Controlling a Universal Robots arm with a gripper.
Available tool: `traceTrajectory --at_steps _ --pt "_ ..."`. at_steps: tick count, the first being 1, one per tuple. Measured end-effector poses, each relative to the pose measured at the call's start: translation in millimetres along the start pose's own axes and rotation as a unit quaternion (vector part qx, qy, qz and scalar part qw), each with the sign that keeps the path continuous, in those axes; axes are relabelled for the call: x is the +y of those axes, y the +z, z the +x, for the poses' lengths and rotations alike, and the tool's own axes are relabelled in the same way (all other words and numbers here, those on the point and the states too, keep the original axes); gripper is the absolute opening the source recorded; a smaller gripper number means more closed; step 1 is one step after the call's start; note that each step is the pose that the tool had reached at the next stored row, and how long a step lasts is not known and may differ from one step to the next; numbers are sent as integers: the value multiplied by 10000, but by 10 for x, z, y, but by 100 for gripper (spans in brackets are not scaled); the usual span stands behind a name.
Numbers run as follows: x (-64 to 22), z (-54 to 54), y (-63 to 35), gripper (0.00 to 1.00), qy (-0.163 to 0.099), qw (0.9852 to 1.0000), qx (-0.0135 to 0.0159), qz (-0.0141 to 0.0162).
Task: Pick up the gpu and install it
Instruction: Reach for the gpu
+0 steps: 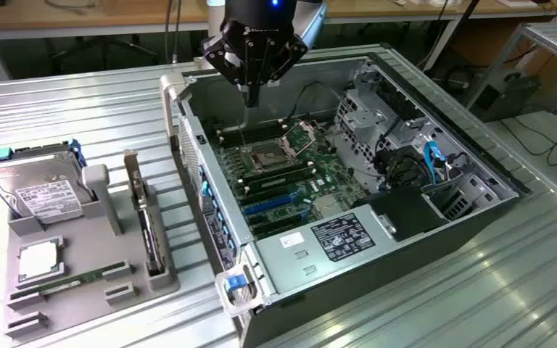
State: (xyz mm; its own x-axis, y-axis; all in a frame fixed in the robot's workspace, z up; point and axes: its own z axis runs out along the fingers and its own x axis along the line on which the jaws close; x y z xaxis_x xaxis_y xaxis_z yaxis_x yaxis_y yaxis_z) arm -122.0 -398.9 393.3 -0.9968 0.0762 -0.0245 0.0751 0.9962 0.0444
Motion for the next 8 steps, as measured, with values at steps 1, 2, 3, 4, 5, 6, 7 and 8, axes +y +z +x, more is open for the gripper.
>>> traceTrajectory --at_steps 1,2,3,4,5,6,7,8 --pt "0 0 0 11 0 10000 0 0" --pt "0 0 0 11 0 10000 0 0" --pt "0 0 0 11 0 10000 0 0" --pt "0 0 0 11 0 10000 0 0" --pt "0 0 0 11 0 10000 0 0" --pt "0 0 0 11 0 10000 0 0" --pt "0 0 0 11 0 10000 0 0" --pt "0 0 0 11 0 10000 0 0"
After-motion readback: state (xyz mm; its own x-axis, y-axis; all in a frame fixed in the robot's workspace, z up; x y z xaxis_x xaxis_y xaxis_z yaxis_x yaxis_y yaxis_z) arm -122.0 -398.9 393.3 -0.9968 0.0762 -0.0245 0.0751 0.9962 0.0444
